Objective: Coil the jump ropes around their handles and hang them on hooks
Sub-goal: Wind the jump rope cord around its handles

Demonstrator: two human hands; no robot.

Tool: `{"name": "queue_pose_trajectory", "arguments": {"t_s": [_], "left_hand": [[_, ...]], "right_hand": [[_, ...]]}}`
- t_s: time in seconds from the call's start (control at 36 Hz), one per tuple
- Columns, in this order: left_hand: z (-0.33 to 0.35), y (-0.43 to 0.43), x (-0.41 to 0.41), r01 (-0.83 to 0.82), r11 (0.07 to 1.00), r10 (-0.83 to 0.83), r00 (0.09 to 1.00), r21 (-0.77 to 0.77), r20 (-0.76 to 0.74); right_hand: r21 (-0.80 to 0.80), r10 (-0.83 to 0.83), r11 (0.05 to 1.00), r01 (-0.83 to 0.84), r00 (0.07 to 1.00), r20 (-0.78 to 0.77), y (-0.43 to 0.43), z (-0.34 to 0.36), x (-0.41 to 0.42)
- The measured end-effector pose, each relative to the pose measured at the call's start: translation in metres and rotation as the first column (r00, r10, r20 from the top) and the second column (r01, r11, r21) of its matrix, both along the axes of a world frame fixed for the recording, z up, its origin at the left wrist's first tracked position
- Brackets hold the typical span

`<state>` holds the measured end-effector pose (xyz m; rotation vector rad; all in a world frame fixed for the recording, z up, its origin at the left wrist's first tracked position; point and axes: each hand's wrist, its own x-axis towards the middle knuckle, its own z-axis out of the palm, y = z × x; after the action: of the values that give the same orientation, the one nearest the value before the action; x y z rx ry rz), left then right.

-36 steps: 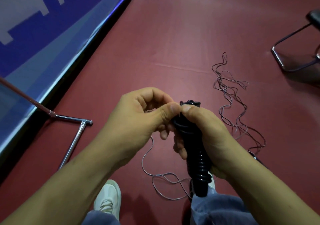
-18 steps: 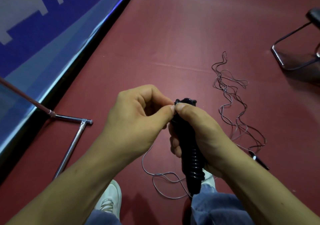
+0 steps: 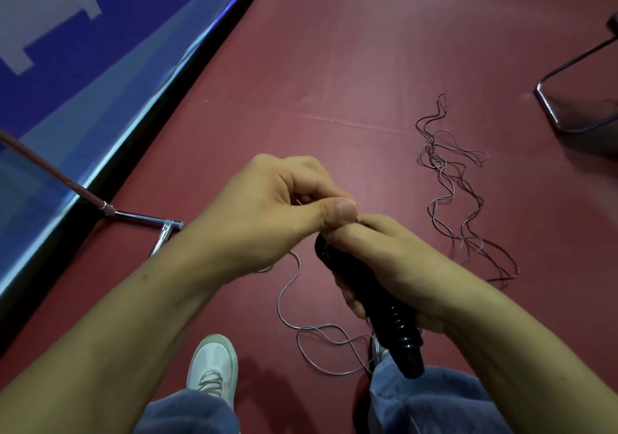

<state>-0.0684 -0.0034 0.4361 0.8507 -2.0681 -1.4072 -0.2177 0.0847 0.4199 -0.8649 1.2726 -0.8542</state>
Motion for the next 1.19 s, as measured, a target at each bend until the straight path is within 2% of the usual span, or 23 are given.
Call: {"name": "queue_pose_trajectory", "arguments": {"t_s": [0.08, 0.22, 0.31, 0.39, 0.5, 0.64, 0.72, 0.83, 0.97, 1.08, 1.19], "left_hand": [[-0.001, -0.001, 0.001, -0.019, 0.992, 0.020, 1.000, -0.121, 0.012], [-0.001, 0.007, -0.005, -0.116, 0.903, 0.128, 0.992, -0.414, 0.000], [-0.001, 0.008, -0.004, -0.142, 0.887, 0.160, 0.987, -0.440, 0.005], [0.002, 0.010, -0.004, -0.180, 0.927, 0.197, 0.980, -0.329, 0.017], [0.001, 0.008, -0.003, -0.250, 0.964, 0.252, 0.968, -0.087, 0.009], [0.007, 0.008, -0.008, -0.242, 0.936, 0.305, 0.919, 0.254, -0.249], [0.010, 0.007, -0.006, -0.203, 0.916, 0.328, 0.875, 0.345, -0.356], [0.006, 0.006, -0.003, -0.190, 0.860, 0.400, 0.828, 0.474, -0.393], [-0.006, 0.002, 0.004, -0.140, 0.855, 0.355, 0.860, 0.500, -0.366], [-0.009, -0.001, 0.010, -0.048, 0.871, 0.252, 0.898, 0.489, -0.360], [-0.006, 0.000, 0.009, -0.023, 0.866, 0.245, 0.890, 0.499, -0.384]], "right_hand": [[0.024, 0.014, 1.000, -0.015, 0.999, 0.046, 0.001, 0.000, 0.002], [-0.037, 0.039, 0.999, -0.036, 0.995, 0.087, 0.000, 0.001, 0.003], [-0.064, 0.071, 0.996, -0.064, 0.992, 0.107, -0.001, 0.006, 0.001], [-0.086, 0.086, 0.993, -0.076, 0.989, 0.124, -0.001, 0.008, 0.001], [-0.102, 0.079, 0.993, -0.066, 0.988, 0.132, -0.001, 0.004, 0.004], [-0.144, 0.094, 0.988, -0.063, 0.971, 0.219, -0.001, 0.005, 0.008], [-0.167, 0.112, 0.984, -0.070, 0.959, 0.259, 0.001, 0.005, 0.012], [-0.182, 0.048, 0.983, -0.006, 0.973, 0.225, 0.002, 0.003, 0.019], [-0.213, -0.006, 0.976, 0.056, 0.973, 0.230, 0.001, 0.003, 0.017], [-0.191, 0.016, 0.980, 0.057, 0.933, 0.359, 0.002, 0.000, 0.012], [-0.181, 0.046, 0.982, 0.051, 0.869, 0.493, 0.002, -0.004, 0.011]]}}
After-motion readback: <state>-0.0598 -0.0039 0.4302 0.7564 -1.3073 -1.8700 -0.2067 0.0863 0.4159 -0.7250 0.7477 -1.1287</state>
